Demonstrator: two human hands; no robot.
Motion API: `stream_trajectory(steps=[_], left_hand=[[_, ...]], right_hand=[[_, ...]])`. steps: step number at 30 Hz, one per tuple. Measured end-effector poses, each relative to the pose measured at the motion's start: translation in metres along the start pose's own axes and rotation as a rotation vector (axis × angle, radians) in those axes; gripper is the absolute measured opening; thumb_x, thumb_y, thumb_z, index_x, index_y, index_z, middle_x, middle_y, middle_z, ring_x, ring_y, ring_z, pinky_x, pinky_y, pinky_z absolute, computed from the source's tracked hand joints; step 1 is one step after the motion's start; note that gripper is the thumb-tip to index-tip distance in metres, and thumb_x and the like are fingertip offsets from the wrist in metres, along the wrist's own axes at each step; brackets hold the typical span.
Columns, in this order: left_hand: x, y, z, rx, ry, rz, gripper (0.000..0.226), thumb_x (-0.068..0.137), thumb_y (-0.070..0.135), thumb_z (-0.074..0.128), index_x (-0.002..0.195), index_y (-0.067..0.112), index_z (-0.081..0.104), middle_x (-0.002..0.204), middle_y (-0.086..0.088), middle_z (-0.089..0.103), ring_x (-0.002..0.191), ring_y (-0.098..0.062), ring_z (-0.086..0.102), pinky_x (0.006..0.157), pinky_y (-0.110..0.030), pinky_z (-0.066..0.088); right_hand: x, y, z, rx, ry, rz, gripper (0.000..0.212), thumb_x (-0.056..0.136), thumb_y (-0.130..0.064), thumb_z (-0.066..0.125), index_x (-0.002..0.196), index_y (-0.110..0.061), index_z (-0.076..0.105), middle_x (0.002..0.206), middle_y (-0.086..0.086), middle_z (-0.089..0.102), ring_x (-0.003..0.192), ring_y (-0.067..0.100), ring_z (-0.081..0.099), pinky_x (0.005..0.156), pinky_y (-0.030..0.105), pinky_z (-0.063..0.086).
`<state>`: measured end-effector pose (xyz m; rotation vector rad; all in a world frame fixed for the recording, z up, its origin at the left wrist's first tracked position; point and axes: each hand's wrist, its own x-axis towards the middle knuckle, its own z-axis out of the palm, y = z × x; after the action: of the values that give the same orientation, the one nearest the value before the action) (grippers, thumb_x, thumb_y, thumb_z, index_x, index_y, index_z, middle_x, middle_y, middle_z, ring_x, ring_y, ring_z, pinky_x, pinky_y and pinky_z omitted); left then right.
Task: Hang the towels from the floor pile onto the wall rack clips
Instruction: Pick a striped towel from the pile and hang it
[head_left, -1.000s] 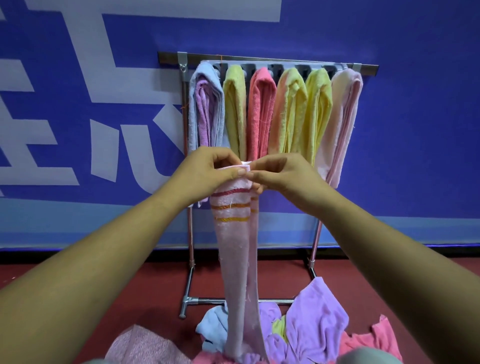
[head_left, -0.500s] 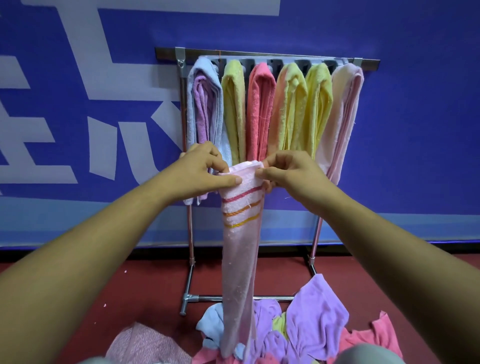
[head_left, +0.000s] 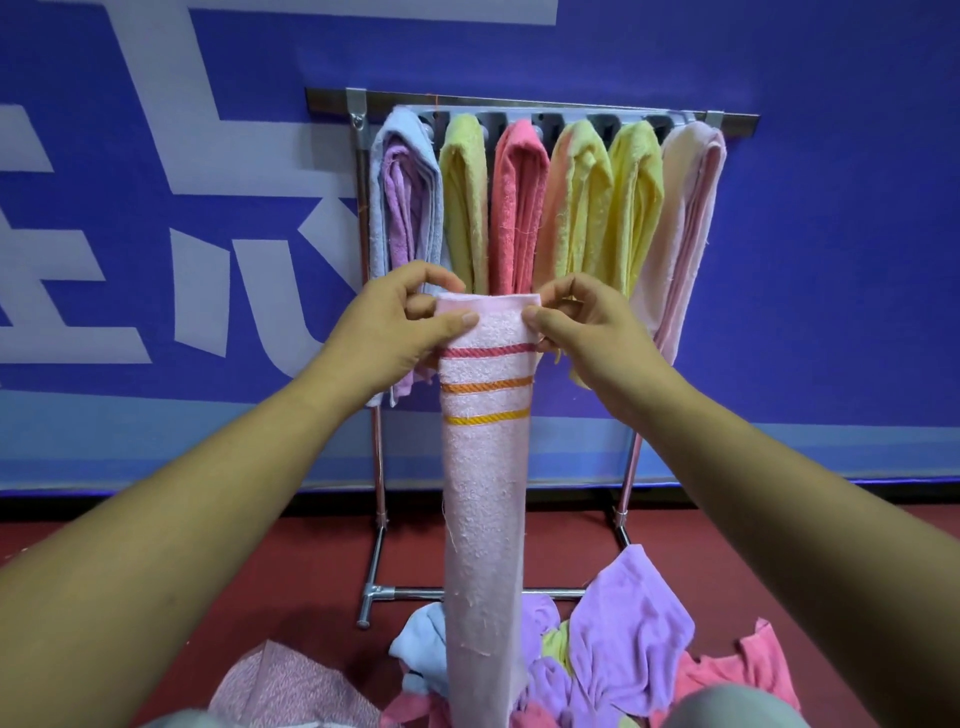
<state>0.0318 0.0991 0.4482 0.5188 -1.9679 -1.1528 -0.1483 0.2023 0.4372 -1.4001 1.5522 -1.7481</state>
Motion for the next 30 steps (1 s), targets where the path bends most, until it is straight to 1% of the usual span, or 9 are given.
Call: stream_trajectory(steps=[3,6,8,11,14,19,22,25,30], left_hand=[[0.002,-0.001,0.000,0.028,0.009,0.017,0.020,0.085,0.016,0.075,0.098,0.006,0.064,0.079,-0.010,0.073,0.069,-0.027,0.063,0.066,-0.058,0.055],[0.003,-0.003,0.000,0.042,-0.001,0.029,0.021,0.084,0.016,0.076,0.095,0.004,0.063,0.069,0.000,0.070,0.065,-0.016,0.062,0.060,-0.039,0.057],[0.003,-0.006,0.000,0.053,-0.016,0.037,0.024,0.083,0.015,0.077,0.095,0.000,0.062,0.063,0.003,0.066,0.061,-0.011,0.059,0.056,-0.027,0.053],[0.001,-0.009,0.003,0.062,-0.029,0.033,0.024,0.083,0.014,0.076,0.093,-0.002,0.061,0.063,-0.001,0.062,0.062,-0.011,0.055,0.057,-0.023,0.049],[-0.002,-0.011,0.004,0.050,-0.021,0.020,0.023,0.084,0.016,0.076,0.094,0.000,0.062,0.068,-0.007,0.063,0.066,-0.015,0.057,0.061,-0.025,0.050],[-0.007,-0.031,0.003,-0.082,-0.149,-0.085,0.037,0.085,0.012,0.074,0.119,0.008,0.063,0.107,-0.006,0.075,0.099,-0.015,0.070,0.087,-0.028,0.056],[-0.022,-0.072,0.009,0.105,-0.290,-0.200,0.030,0.084,0.017,0.076,0.114,0.016,0.070,0.106,0.004,0.076,0.100,-0.009,0.070,0.092,-0.029,0.055],[-0.044,-0.120,0.016,0.050,-0.358,-0.370,0.028,0.083,0.017,0.078,0.110,0.010,0.071,0.106,-0.002,0.076,0.101,-0.016,0.071,0.096,-0.038,0.054],[-0.070,-0.162,0.031,-0.080,-0.334,-0.509,0.025,0.080,0.015,0.080,0.103,0.006,0.073,0.103,-0.008,0.076,0.097,-0.020,0.070,0.092,-0.033,0.055]], right_hand=[[0.002,0.000,-0.004,0.001,-0.065,-0.022,0.016,0.094,-0.005,0.063,0.110,-0.007,0.060,0.070,0.004,0.055,0.066,0.021,0.051,0.044,0.015,0.034],[0.004,-0.002,-0.005,-0.033,-0.231,-0.013,0.036,0.090,-0.012,0.072,0.123,-0.009,0.061,0.079,0.001,0.063,0.066,0.006,0.057,0.055,0.015,0.045],[0.008,-0.002,-0.005,-0.142,-0.327,-0.026,0.033,0.085,-0.016,0.077,0.115,-0.008,0.067,0.091,0.002,0.069,0.081,0.010,0.062,0.075,0.030,0.052],[0.013,0.000,-0.003,-0.376,-0.367,-0.077,0.024,0.086,-0.023,0.077,0.097,-0.003,0.071,0.083,0.007,0.066,0.075,0.012,0.054,0.069,0.033,0.043],[0.016,-0.005,-0.002,-0.488,-0.374,-0.145,0.022,0.090,-0.023,0.073,0.092,-0.001,0.069,0.076,0.012,0.063,0.069,0.010,0.049,0.063,0.031,0.039],[0.020,-0.015,0.001,-0.554,-0.268,-0.258,0.026,0.095,-0.025,0.067,0.080,-0.006,0.058,0.066,-0.006,0.046,0.057,0.002,0.038,0.052,0.025,0.033],[0.031,-0.022,0.004,-0.448,-0.143,-0.268,0.033,0.093,-0.031,0.064,0.085,0.001,0.059,0.070,0.002,0.050,0.063,0.012,0.045,0.055,0.033,0.040],[0.042,-0.027,0.003,-0.415,-0.034,-0.264,0.029,0.089,-0.036,0.064,0.086,-0.007,0.064,0.071,-0.001,0.056,0.067,0.014,0.052,0.063,0.043,0.050],[0.053,-0.017,-0.010,-0.466,0.072,-0.226,0.023,0.092,-0.027,0.068,0.083,-0.006,0.063,0.068,-0.003,0.053,0.065,0.014,0.050,0.062,0.033,0.045]])
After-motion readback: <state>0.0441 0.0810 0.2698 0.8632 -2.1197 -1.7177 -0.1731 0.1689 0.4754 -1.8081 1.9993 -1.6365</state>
